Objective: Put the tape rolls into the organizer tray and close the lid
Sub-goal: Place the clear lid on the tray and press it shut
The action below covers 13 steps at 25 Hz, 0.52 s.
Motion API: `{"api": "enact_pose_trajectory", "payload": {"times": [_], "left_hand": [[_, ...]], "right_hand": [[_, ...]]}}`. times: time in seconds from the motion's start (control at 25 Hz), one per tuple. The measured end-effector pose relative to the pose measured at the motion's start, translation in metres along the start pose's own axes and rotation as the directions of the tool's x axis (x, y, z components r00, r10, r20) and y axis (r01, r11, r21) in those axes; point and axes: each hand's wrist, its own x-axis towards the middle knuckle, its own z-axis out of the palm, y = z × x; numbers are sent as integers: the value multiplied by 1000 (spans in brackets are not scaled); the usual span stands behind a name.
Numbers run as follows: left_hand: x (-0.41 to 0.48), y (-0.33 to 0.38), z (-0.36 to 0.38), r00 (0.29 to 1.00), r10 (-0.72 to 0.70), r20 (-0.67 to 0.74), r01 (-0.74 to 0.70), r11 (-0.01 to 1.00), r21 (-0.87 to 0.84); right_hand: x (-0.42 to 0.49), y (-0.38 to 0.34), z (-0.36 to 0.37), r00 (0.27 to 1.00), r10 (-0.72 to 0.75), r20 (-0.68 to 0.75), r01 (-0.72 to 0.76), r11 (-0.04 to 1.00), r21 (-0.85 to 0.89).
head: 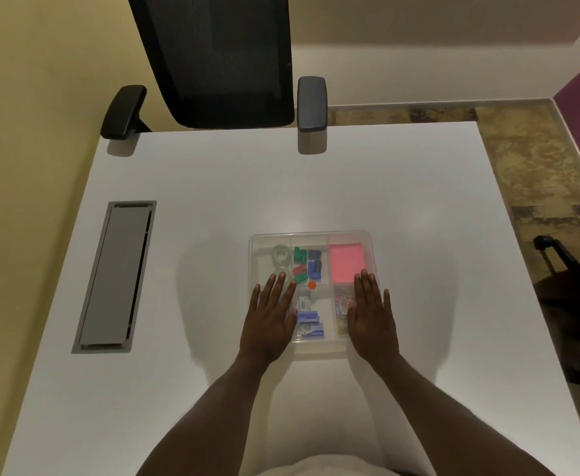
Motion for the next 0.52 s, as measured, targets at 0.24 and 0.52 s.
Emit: {"api": "enact_pose_trajectory", "payload": {"times": [0.24,0.52], "left_hand": [[-13,20,-24,998,-7,67,11,998,-60],[-37,31,-27,992,24,124,-34,996,79]], "right_hand": [[-17,-23,-27,992,-127,24,126,990,65],[-43,-55,-16,945,-280,168,285,959,-4]]}}
